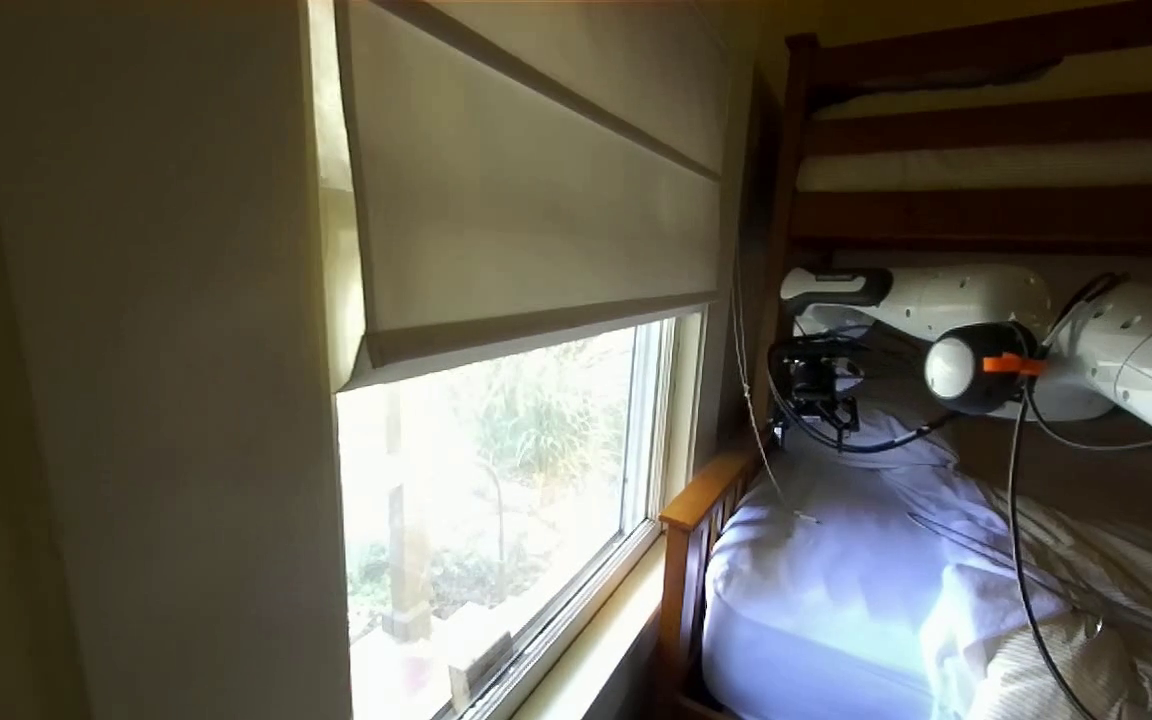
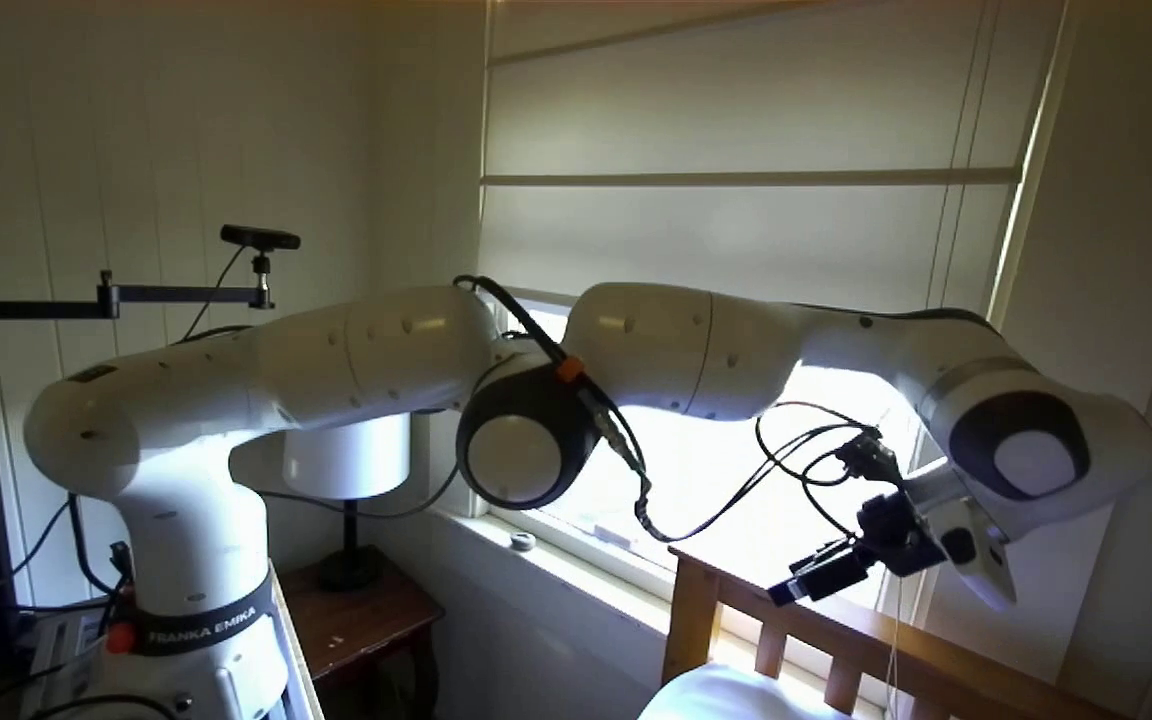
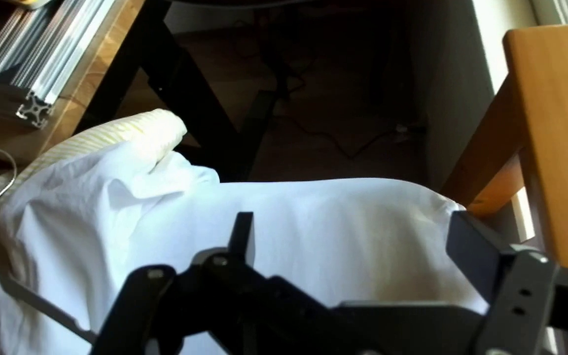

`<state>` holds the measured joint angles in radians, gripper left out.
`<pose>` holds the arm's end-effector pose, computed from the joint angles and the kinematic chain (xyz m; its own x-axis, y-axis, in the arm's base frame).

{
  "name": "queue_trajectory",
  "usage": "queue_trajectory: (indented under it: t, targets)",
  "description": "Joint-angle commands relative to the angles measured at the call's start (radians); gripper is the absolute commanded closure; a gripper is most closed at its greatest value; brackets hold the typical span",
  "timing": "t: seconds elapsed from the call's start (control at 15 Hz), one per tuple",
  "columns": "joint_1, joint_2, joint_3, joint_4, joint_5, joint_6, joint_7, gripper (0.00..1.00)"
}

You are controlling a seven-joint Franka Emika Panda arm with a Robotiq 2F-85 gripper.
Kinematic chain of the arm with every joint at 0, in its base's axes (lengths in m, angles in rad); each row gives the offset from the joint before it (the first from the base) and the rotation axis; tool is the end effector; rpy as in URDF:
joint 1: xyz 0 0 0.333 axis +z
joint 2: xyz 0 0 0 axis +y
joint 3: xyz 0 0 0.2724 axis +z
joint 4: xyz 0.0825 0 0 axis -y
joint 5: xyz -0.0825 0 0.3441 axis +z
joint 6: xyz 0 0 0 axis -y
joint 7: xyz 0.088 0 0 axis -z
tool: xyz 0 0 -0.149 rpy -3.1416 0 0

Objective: Pull the cord on the right side of the window downwards

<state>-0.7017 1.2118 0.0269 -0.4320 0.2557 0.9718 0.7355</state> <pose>0.4987 -0.3538 0.2441 0.1012 -0.7694 -0.6307 -0.9377 -0.2855 0.1978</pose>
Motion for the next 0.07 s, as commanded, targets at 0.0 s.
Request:
queue_trajectory:
  t: [0.0]
  targets:
    - [0.031,-0.031,-0.036,-0.035,-0.011,0.013,-0.036,0.00]
